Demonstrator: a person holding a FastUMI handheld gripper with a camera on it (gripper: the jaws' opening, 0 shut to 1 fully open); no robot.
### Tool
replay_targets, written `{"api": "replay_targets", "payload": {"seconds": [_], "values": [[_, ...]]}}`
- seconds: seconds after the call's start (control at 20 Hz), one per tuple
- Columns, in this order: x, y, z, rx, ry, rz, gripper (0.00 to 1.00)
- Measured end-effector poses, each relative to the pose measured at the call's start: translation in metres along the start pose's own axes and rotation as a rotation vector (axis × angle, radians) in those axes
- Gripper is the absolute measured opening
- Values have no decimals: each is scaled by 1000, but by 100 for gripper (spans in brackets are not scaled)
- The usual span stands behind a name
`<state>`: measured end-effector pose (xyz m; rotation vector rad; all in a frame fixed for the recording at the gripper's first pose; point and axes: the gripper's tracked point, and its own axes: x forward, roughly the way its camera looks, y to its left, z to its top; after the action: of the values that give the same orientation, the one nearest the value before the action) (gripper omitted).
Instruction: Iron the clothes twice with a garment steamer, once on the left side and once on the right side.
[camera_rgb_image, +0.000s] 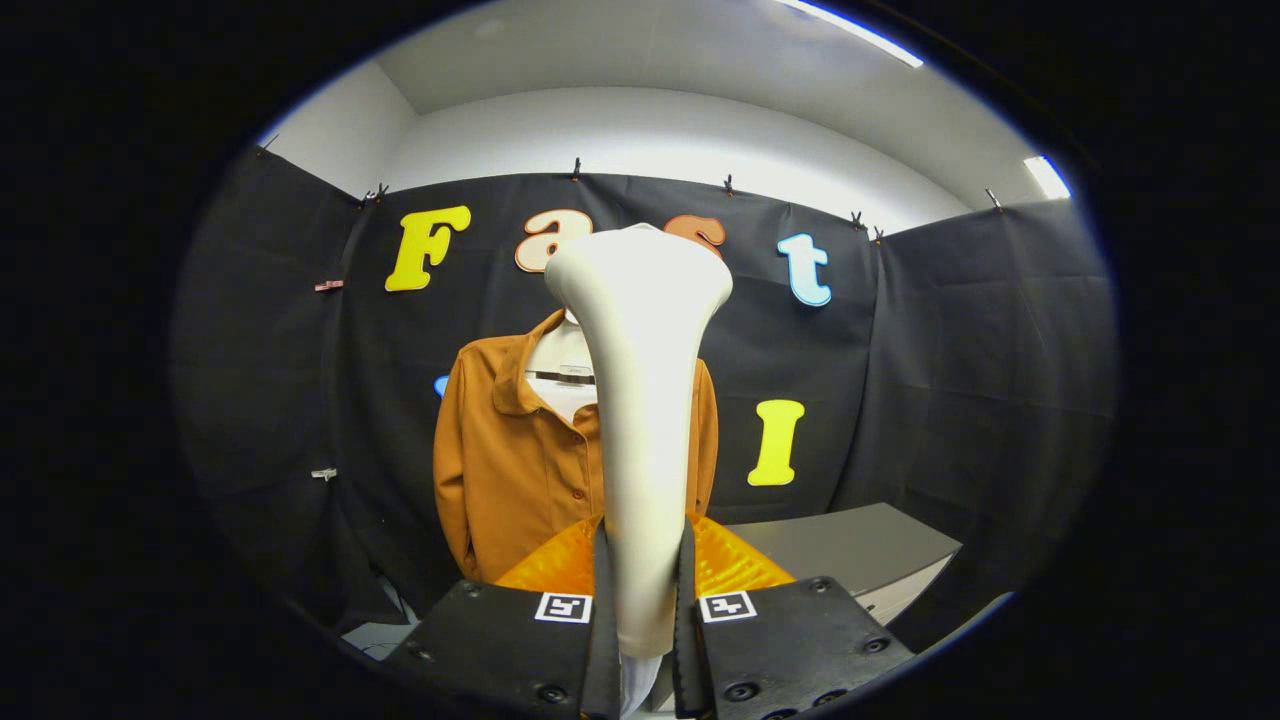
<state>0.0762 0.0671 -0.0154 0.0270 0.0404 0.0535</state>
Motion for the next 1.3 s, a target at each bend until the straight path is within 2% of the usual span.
{"api": "replay_targets", "payload": {"seconds": [1.3], "values": [[-1, -2, 0, 7, 10, 2, 24]]}}
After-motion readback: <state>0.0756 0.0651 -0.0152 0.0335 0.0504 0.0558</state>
